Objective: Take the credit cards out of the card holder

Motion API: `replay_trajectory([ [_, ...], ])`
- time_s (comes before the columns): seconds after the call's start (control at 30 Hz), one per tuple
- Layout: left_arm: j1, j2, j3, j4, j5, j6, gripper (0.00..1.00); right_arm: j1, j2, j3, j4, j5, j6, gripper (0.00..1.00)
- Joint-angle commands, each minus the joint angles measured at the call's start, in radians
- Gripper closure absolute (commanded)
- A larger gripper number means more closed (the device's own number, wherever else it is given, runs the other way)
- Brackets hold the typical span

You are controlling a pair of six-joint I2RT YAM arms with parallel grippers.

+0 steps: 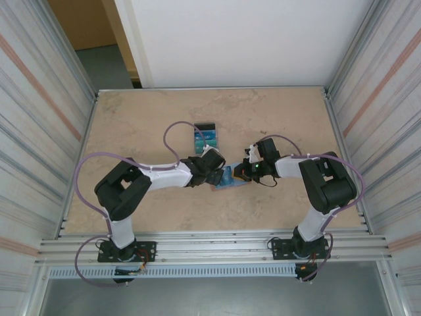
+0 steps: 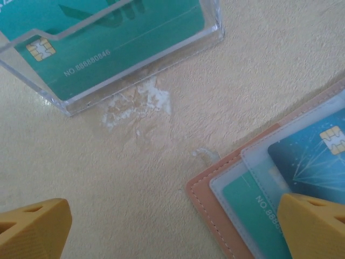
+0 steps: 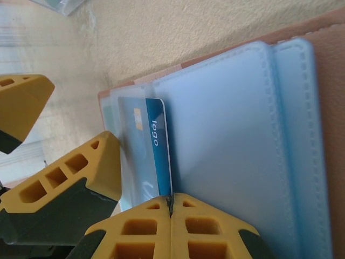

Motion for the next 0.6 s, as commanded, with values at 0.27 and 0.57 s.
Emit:
replay_trajectory([
  [0.27, -0.004, 0.037, -0.032, -0.024, 0.000, 0.011, 0.01, 0.005, -0.065, 0.029, -0.100, 0.077, -0.030, 1.00],
  [0.57, -0.004, 0.071, -0.020, -0.050, -0.008, 0.017, 0.01, 0.006, -0.029, 0.026, 0.002, -0.018, 0.024, 0.93],
])
